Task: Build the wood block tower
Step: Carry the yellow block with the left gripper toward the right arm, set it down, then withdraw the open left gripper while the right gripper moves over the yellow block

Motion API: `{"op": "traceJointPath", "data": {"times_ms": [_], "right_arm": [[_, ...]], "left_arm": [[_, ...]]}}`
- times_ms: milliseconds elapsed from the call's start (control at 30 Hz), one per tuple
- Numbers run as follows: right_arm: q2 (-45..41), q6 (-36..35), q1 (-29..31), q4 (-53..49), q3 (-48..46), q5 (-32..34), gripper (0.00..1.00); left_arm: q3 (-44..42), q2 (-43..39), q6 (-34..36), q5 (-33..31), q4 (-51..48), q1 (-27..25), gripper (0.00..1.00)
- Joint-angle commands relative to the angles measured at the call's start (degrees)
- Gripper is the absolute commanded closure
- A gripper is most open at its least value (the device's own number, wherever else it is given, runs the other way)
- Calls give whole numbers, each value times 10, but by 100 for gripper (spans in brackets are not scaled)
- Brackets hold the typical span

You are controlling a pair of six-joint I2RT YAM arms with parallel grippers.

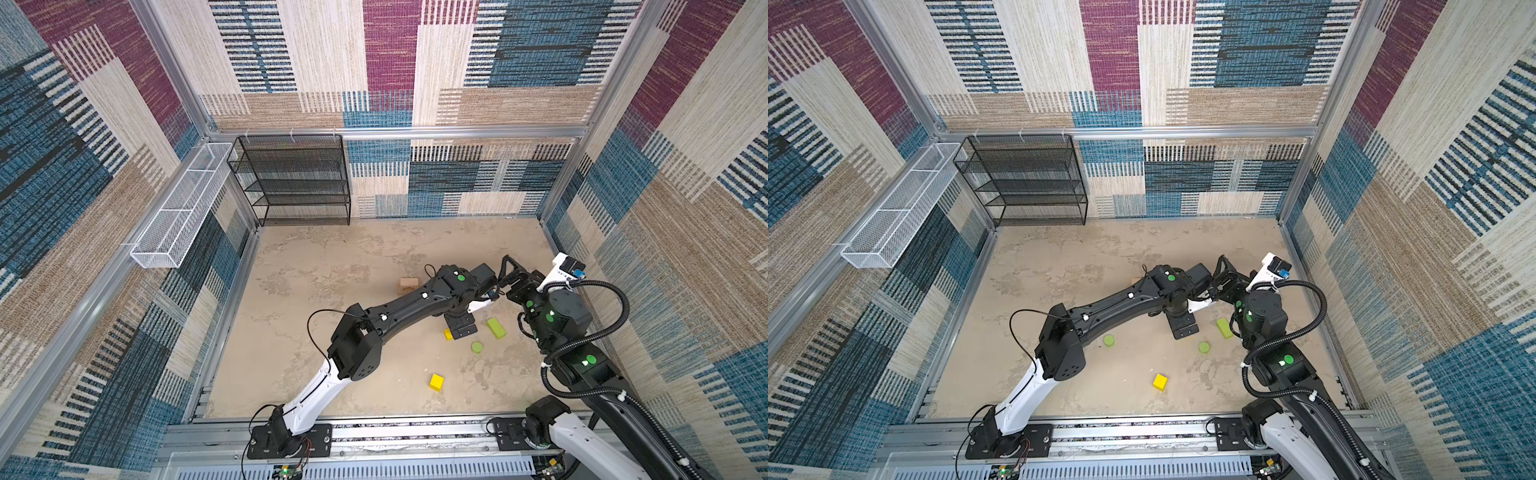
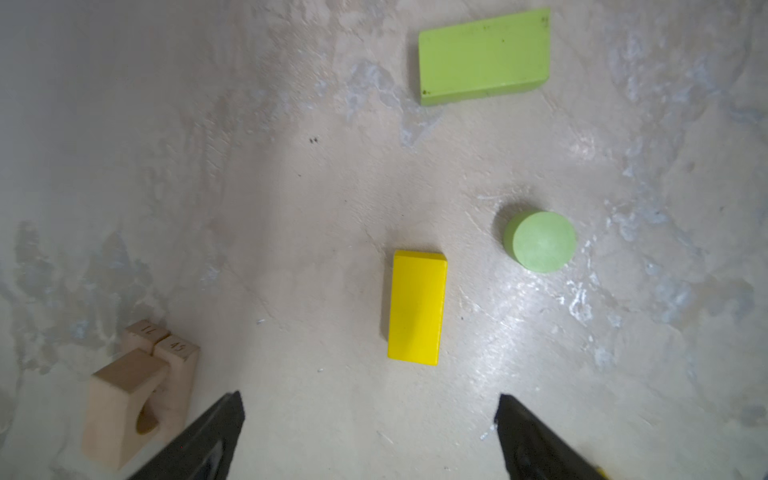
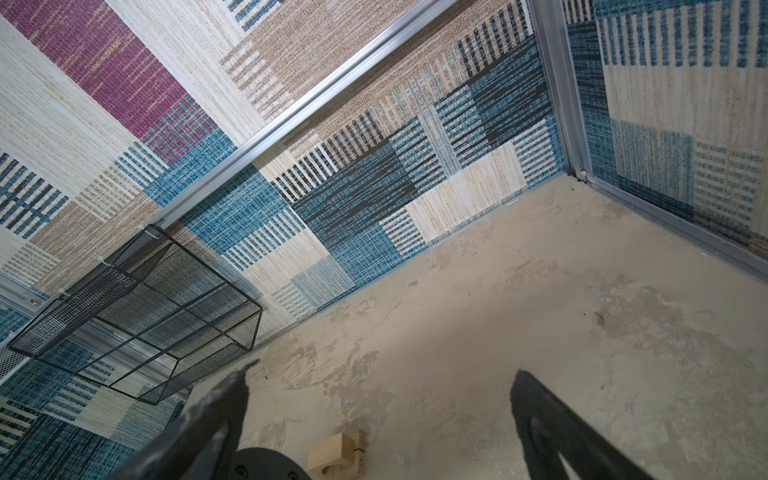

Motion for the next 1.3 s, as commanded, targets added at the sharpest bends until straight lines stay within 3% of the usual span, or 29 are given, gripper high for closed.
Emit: {"op": "traceJointPath", "data": {"times_ms": [0,333,467,633,767,1067,1267], "right_arm": [[3,-5,0,29,-4,-21,1],[17,3,1,38,-3,-37,1],[46,2,1,25,12,-41,1],[82,0,0,10,33,-32,1],[118,-10,0,-21,68,-10,1],[194,-11,0,-114,151,89,1],[225,-18,0,-118,194,113,1]], "left_arm": [[24,-15,-29,-34,-16,4,1],[22,-114,-148,-10,1,77,9],[-72,-195,-217,25,76,102,11],[-245,-316,-309,27,212,105,11],[-337,-390,-361,33,262,104,12],[-369,-492,-363,-18,227,72,12],[-467,-578,-370,5,329,67,12]]}}
